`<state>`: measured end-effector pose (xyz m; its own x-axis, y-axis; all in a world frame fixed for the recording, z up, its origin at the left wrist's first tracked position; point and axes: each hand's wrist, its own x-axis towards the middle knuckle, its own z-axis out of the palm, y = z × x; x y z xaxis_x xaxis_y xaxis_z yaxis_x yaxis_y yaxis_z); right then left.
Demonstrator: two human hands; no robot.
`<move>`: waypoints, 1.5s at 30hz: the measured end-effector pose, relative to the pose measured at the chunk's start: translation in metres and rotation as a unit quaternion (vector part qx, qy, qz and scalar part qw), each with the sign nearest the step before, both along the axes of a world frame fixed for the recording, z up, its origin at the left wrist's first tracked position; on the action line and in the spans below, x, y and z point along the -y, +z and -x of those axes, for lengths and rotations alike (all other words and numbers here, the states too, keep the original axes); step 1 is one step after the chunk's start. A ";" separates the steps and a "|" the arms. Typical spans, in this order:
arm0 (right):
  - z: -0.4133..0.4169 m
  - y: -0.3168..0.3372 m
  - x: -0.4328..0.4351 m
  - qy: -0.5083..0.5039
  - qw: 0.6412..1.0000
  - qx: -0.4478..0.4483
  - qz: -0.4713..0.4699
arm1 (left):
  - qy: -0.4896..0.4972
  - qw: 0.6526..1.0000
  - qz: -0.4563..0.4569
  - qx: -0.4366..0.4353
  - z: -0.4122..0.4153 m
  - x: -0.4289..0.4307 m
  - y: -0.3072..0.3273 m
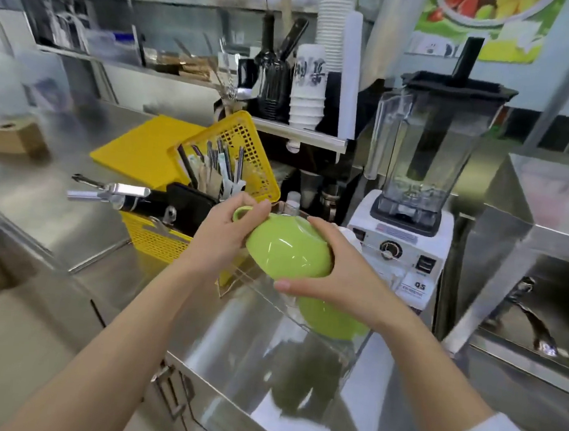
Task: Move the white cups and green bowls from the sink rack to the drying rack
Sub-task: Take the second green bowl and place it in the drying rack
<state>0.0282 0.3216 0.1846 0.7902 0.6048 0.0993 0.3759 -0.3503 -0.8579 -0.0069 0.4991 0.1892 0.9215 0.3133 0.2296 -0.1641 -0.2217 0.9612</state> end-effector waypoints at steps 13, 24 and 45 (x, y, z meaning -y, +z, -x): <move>-0.029 -0.024 -0.060 -0.045 0.993 -0.029 0.109 | -0.043 0.992 0.053 -0.109 -0.053 -0.062 -0.044; -0.036 -0.030 -0.079 -0.118 0.974 -0.046 0.186 | -0.124 0.977 -0.077 -0.155 -0.091 -0.084 -0.069; -0.053 -0.046 -0.097 -0.132 0.938 -0.008 0.320 | -0.177 0.922 -0.317 -0.135 -0.101 -0.092 -0.076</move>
<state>0.0814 0.4183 0.1383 0.9191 0.3198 -0.2302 0.1932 -0.8750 -0.4439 0.0945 0.5910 0.1132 0.9905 -0.1374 0.0111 -0.1090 -0.7314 0.6732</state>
